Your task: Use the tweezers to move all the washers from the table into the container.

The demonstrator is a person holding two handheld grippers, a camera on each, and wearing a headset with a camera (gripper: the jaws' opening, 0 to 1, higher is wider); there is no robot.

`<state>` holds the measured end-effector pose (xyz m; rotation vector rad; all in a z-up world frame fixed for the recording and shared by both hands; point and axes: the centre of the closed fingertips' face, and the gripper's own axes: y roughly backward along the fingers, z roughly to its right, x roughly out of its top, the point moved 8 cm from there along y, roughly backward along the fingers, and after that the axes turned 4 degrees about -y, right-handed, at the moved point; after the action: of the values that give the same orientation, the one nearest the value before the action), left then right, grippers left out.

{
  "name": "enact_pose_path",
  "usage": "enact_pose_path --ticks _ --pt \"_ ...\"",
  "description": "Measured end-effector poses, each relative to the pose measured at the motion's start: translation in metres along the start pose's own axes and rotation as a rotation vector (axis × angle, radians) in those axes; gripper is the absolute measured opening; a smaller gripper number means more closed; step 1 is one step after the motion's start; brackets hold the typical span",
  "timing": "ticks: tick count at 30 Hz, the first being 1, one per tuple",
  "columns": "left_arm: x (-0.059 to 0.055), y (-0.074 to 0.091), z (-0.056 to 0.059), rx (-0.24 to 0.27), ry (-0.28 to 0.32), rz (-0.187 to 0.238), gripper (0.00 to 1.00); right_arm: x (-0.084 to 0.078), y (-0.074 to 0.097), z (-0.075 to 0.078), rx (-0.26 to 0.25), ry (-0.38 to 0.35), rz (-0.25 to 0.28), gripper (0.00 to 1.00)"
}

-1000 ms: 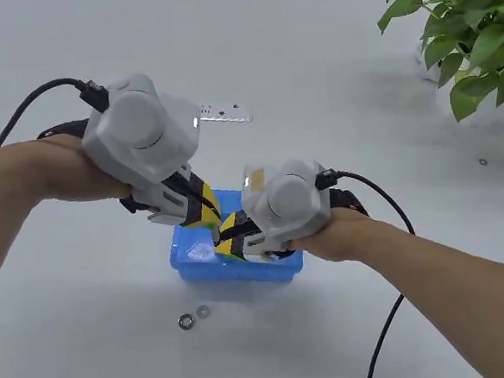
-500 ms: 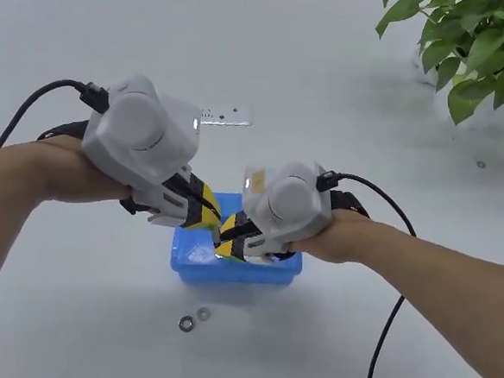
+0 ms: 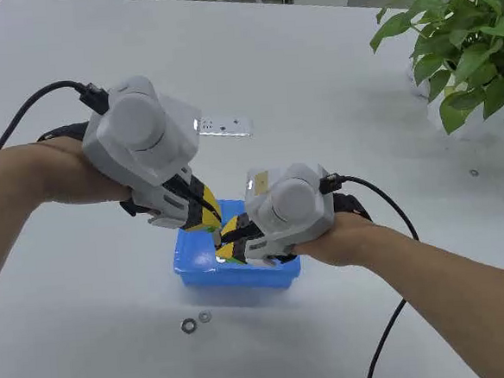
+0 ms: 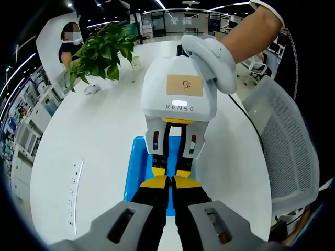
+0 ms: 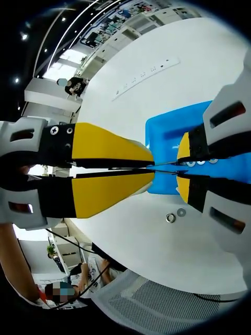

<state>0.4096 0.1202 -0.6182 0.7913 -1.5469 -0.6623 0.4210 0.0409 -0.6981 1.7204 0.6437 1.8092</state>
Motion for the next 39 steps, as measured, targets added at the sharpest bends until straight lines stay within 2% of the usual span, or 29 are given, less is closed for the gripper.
enact_pose_path --ticks 9,21,29,39 --pt "0.007 0.01 0.007 0.015 -0.009 -0.004 0.05 0.009 0.008 -0.007 -0.013 0.009 0.011 0.11" --pt "0.015 0.02 0.023 0.023 -0.023 -0.018 0.05 0.017 0.015 -0.022 -0.023 0.02 0.022 0.11" --pt "0.015 0.023 0.033 0.022 -0.023 -0.026 0.05 0.019 0.014 -0.032 -0.023 0.021 0.029 0.11" --pt "0.01 0.02 0.046 0.01 -0.012 -0.028 0.05 0.015 0.01 -0.046 -0.005 0.023 0.02 0.12"
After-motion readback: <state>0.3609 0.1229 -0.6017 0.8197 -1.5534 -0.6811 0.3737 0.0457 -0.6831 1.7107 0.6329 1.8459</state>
